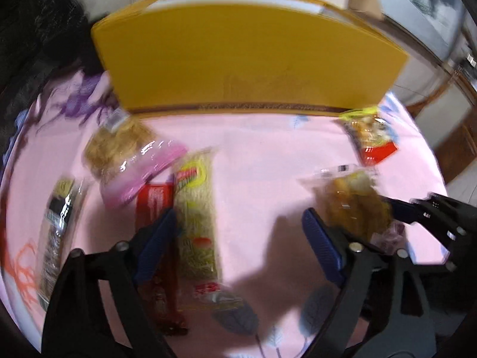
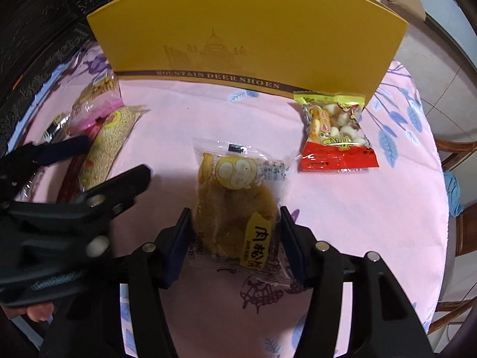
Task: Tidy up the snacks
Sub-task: 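Grasp the round bun in clear wrap with the right tool while the left tool grasps the rice cracker bar, then carry the bun and rice bar into the yellow box and open both tools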
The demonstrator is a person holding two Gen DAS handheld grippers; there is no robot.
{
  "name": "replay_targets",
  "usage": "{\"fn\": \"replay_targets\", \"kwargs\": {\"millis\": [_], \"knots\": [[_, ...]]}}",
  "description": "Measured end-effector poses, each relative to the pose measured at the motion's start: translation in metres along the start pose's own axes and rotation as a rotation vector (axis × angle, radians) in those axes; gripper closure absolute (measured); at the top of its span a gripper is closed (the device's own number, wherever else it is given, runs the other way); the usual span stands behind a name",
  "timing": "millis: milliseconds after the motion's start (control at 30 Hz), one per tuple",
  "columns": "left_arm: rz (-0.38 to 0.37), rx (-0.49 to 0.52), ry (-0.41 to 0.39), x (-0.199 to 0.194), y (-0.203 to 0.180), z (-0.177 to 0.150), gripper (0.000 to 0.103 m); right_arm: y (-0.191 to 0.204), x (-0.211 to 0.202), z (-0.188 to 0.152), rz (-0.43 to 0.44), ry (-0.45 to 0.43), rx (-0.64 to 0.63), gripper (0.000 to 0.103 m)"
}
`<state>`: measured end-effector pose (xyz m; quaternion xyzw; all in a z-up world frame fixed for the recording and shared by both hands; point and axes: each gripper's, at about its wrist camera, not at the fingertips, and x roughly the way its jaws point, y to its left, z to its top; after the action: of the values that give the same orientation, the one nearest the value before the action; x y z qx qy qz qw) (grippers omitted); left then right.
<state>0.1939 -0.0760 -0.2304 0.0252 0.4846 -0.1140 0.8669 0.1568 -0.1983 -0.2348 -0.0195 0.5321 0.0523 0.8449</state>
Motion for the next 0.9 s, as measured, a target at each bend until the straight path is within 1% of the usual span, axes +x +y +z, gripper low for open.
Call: {"fn": "replay_targets", "kwargs": {"millis": [33,67,133,167,267,300,467,600,733,900], "knots": [[0.000,-0.020,0.030,0.008,0.005,-0.001,0.041,-0.001,-0.001,-0.001,0.001,-0.002,0.004,0.045],[0.010,-0.015,0.004,0.006,0.005,-0.002,0.046,0.000,-0.001,-0.001,0.004,-0.006,0.010,0.045],[0.033,0.037,0.007,0.005,0.000,-0.003,0.067,-0.004,-0.003,-0.002,0.015,-0.004,0.022,0.045],[0.025,0.048,0.006,0.003,0.000,-0.004,0.068,-0.006,-0.004,-0.002,0.019,-0.003,0.029,0.045],[0.018,0.033,0.006,-0.001,0.002,-0.008,0.072,-0.011,-0.008,-0.005,0.035,-0.003,0.037,0.046],[0.015,0.024,0.007,-0.002,0.004,-0.009,0.073,-0.004,-0.004,-0.002,0.037,-0.004,0.035,0.046],[0.028,-0.002,0.019,-0.014,0.004,-0.013,0.073,-0.014,-0.014,-0.011,0.034,0.000,0.067,0.047],[0.038,-0.025,0.004,-0.034,0.007,-0.007,0.073,-0.019,-0.032,-0.008,0.032,-0.026,0.073,0.047],[0.047,-0.036,-0.042,-0.056,0.008,0.008,0.073,-0.021,-0.058,0.004,0.034,-0.087,0.065,0.047],[0.048,-0.055,-0.124,-0.086,0.012,0.043,0.073,-0.026,-0.095,0.035,0.044,-0.203,0.061,0.047]]}}
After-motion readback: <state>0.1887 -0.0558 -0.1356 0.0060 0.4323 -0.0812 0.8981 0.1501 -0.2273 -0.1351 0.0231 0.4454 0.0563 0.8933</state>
